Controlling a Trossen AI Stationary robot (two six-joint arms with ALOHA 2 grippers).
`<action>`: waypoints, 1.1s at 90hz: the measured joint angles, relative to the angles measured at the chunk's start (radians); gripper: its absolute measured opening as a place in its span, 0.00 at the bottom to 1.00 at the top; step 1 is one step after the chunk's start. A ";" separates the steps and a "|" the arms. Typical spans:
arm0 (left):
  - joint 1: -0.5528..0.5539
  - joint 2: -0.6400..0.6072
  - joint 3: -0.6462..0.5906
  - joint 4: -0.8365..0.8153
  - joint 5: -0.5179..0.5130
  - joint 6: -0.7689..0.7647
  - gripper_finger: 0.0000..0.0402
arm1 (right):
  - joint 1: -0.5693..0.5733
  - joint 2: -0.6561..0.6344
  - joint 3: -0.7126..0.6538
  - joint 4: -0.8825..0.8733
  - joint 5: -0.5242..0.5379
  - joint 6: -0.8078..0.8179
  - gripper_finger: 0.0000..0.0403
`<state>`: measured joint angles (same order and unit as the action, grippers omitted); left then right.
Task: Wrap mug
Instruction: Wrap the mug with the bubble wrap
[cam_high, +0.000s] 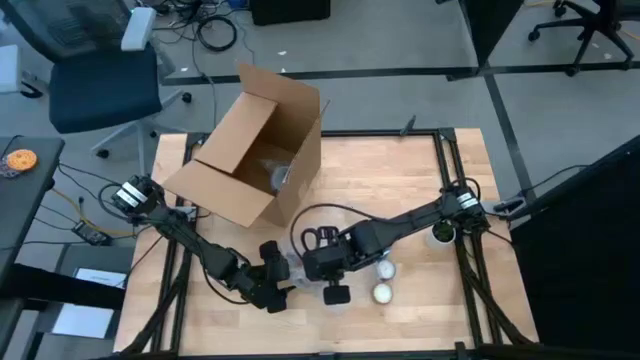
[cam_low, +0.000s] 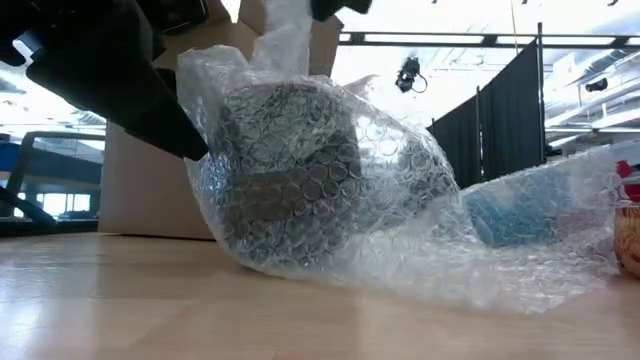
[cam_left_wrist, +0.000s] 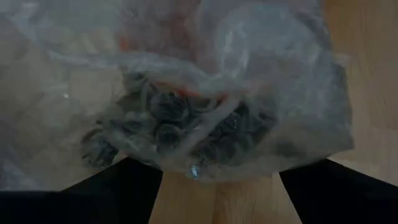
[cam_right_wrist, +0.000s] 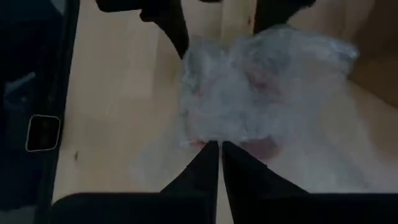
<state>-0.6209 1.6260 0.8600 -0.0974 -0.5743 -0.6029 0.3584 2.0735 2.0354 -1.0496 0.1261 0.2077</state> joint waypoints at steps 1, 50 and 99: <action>0.000 0.000 0.000 0.000 0.000 0.000 0.71 | -0.003 0.001 -0.006 0.005 0.000 -0.002 0.00; 0.000 0.000 0.000 0.001 -0.024 0.001 0.71 | -0.090 -0.004 -0.386 0.369 -0.194 0.034 0.00; 0.000 0.000 0.000 0.000 -0.046 -0.002 0.71 | -0.015 0.004 -0.020 0.038 -0.054 0.006 0.00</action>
<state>-0.6205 1.6260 0.8600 -0.0975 -0.6203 -0.6048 0.3435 2.0773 2.0155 -1.0119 0.0722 0.2137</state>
